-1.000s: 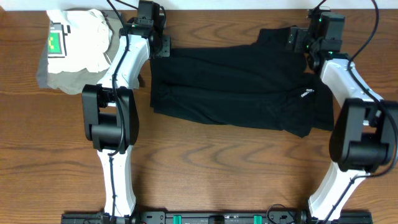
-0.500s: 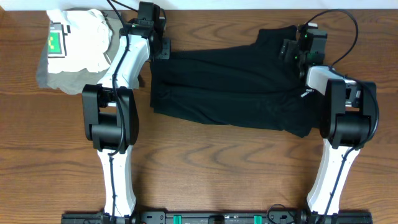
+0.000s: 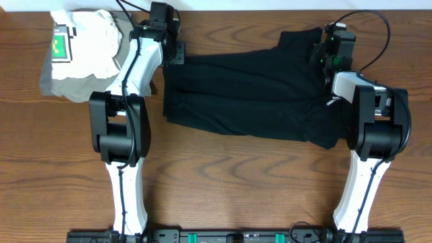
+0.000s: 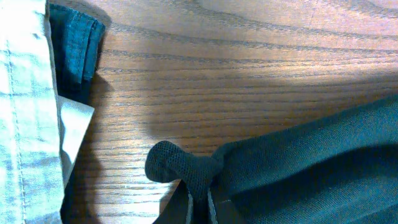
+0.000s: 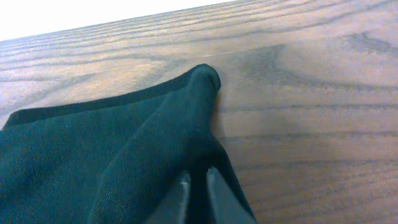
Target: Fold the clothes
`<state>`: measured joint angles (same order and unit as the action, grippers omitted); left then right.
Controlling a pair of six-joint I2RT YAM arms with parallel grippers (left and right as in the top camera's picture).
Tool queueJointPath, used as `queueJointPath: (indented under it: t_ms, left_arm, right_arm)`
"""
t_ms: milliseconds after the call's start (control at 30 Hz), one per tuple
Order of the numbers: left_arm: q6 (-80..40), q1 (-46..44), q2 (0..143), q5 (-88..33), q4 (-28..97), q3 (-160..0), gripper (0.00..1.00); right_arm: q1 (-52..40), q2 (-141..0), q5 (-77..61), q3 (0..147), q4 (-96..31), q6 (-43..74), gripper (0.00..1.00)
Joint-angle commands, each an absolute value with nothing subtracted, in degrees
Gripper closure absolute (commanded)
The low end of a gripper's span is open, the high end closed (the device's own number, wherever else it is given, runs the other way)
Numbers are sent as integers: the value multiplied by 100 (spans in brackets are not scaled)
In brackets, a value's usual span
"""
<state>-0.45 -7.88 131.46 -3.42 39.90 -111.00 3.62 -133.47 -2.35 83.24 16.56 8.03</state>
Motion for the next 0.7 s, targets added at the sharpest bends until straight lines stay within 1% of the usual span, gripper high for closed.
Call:
queueJointPath:
  t_ms: [0, 100, 133, 200, 267, 300, 367, 467, 667]
  left_arm:
    - [-137, -768, 13082, -252, 4010, -11076, 94]
    - [-137, -768, 13082, -252, 4051, -11076, 94]
    - [-139, -768, 13082, -252, 4073, -11076, 94]
    - [-139, -768, 13082, -252, 4145, -11076, 94]
    - [-139, -768, 13082, -252, 4230, -11076, 94]
    - [-139, -768, 13082, -252, 4265, -11076, 94]
    - [-139, -768, 13082, -252, 4313, -11076, 94]
    - [-139, -770, 13082, -255, 4348, -11076, 94]
    - [-139, -812, 13082, -255, 4353, -11076, 94]
  right_arm:
    - [384, -13417, -193, 8438, 1647, 829, 97]
    - [384, -13349, -255, 8591, 1275, 829, 97]
    - [384, -13312, -379, 8770, 939, 803, 94]
    - [386, -13297, -633, 9406, -69, 707, 83]
    - [384, -13323, -744, 10353, -1428, 539, 76]
    - [379, -13327, -753, 10772, -1946, 443, 74]
    - [373, -13345, -753, 11382, -2550, 309, 72]
    - [373, -13347, -744, 11876, -2823, 220, 71]
    - [368, -13568, -703, 11922, -2689, 226, 69]
